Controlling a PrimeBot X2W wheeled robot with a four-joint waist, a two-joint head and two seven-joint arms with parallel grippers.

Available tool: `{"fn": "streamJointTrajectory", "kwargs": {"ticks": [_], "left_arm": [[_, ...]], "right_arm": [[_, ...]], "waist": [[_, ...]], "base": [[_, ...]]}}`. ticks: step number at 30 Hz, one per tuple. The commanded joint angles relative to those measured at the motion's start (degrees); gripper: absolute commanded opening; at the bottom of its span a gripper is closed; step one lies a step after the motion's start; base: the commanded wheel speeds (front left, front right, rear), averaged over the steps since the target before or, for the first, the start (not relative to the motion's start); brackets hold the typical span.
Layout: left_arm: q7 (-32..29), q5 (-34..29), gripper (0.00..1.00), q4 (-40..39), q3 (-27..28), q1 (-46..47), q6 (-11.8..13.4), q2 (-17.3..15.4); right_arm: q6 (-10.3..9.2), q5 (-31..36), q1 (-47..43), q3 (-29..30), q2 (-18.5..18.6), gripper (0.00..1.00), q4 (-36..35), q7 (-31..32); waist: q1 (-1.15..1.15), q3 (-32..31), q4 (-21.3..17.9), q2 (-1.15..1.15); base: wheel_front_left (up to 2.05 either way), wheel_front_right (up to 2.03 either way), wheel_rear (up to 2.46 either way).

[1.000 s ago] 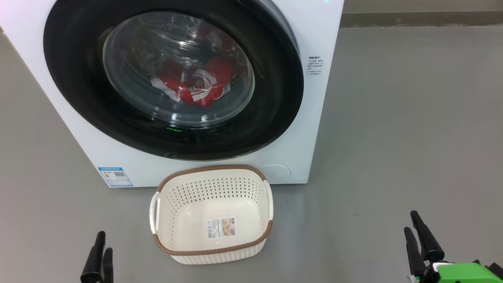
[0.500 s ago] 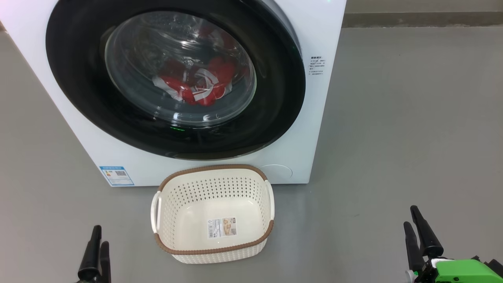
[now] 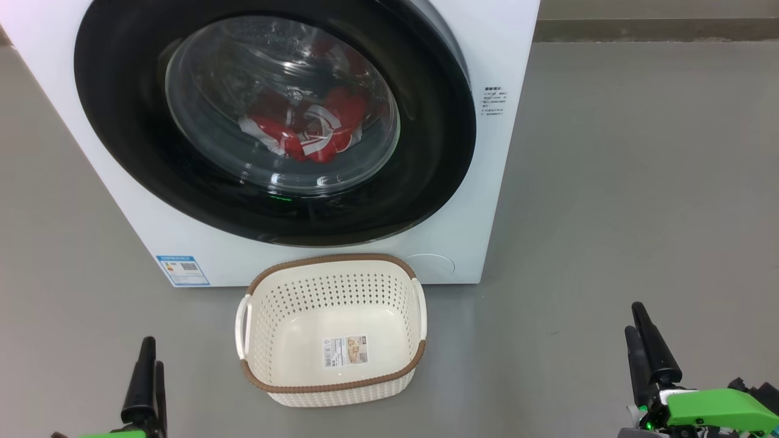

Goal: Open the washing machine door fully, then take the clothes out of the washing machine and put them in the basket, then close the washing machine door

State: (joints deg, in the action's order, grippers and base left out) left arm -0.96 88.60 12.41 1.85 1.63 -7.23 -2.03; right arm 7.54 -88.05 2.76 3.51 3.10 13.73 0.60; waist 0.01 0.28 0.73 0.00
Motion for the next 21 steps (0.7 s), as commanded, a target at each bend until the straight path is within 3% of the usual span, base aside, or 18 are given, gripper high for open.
{"fn": "streamJointTrajectory", "kwargs": {"ticks": [1,21], "left_arm": [[0.6,-1.0,1.00,-2.0,0.3,1.6,-0.1,-1.4],[3.9,-14.4,1.00,-4.0,-0.4,1.6,-0.1,-1.9]], "right_arm": [[-0.02,1.0,3.3,-1.0,0.9,1.00,-1.9,-0.5],[-0.02,15.2,4.6,-4.7,2.5,1.00,-5.7,-3.7]], "waist": [[-0.01,0.0,0.0,0.00],[-0.01,0.2,0.3,0.00]], "base": [[0.00,0.00,0.00],[0.00,0.00,0.00]]}}
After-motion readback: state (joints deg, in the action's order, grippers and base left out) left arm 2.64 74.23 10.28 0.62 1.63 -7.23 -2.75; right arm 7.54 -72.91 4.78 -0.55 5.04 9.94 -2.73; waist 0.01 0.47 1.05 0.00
